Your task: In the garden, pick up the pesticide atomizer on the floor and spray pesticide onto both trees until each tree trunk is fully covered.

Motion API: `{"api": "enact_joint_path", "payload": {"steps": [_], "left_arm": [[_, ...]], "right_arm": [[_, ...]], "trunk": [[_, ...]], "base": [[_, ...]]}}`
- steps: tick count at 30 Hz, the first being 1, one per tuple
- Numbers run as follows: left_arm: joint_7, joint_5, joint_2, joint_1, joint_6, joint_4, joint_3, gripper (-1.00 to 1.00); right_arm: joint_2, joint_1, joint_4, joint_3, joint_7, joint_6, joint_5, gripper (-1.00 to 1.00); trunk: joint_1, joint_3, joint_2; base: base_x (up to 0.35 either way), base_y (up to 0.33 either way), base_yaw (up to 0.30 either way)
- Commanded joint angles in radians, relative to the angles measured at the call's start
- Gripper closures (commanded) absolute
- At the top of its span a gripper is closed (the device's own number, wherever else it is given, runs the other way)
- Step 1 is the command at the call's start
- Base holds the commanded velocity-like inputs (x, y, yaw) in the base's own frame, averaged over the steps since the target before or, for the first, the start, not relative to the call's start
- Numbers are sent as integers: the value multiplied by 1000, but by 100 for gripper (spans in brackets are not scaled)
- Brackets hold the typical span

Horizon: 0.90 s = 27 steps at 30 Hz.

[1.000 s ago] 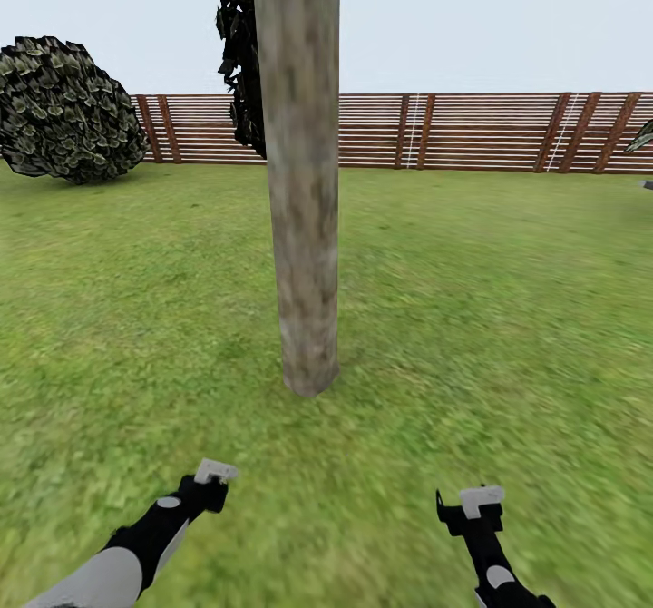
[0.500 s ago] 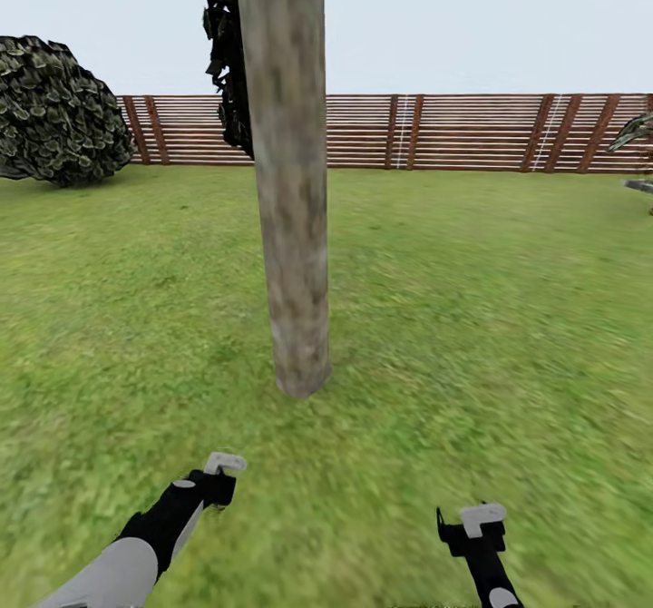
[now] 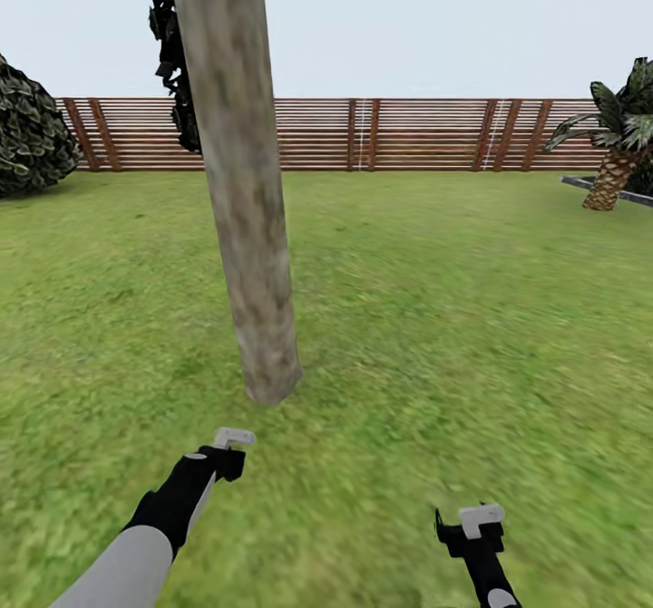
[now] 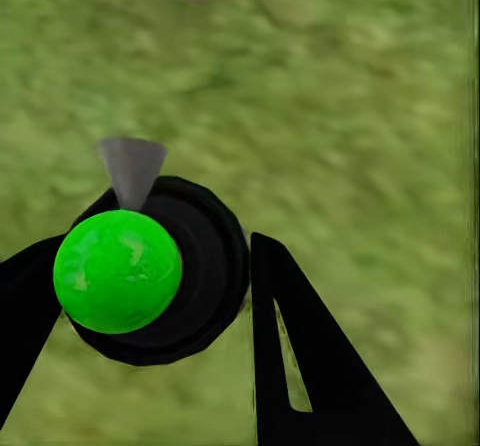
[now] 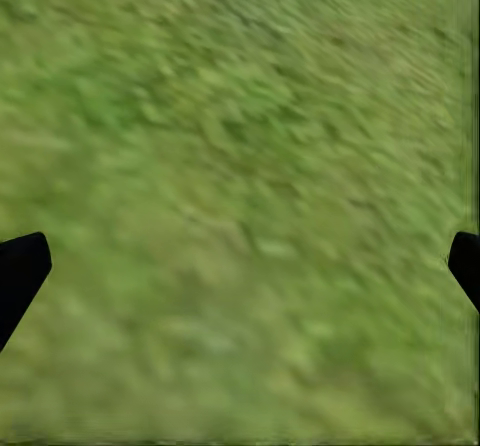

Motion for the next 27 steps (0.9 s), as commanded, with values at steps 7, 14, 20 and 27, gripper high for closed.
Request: {"api": "enact_joint_path", "payload": {"steps": [7, 14, 20, 27], "left_arm": [[-7, -10, 0, 2, 4, -4, 7, 100], [-13, -9, -3, 7, 3, -54, 4, 100], [-15, 35, -2, 7, 6, -55, 6, 100], [-16, 71, 12, -9, 129, -140, 1, 100]], "right_arm": [[1, -1, 46, -5, -4, -3, 8, -100], [-3, 28, 103, -5, 2, -117, 10, -100], [-1, 29, 105, -5, 2, -116, 11, -100], [0, 30, 105, -5, 2, -115, 11, -100]], "trunk": [[0, 4, 0], [0, 5, 0], [0, 5, 0], [0, 5, 0]], "base": [[59, 0, -256], [264, 1, -37], [0, 0, 0], [0, 0, 0]]}}
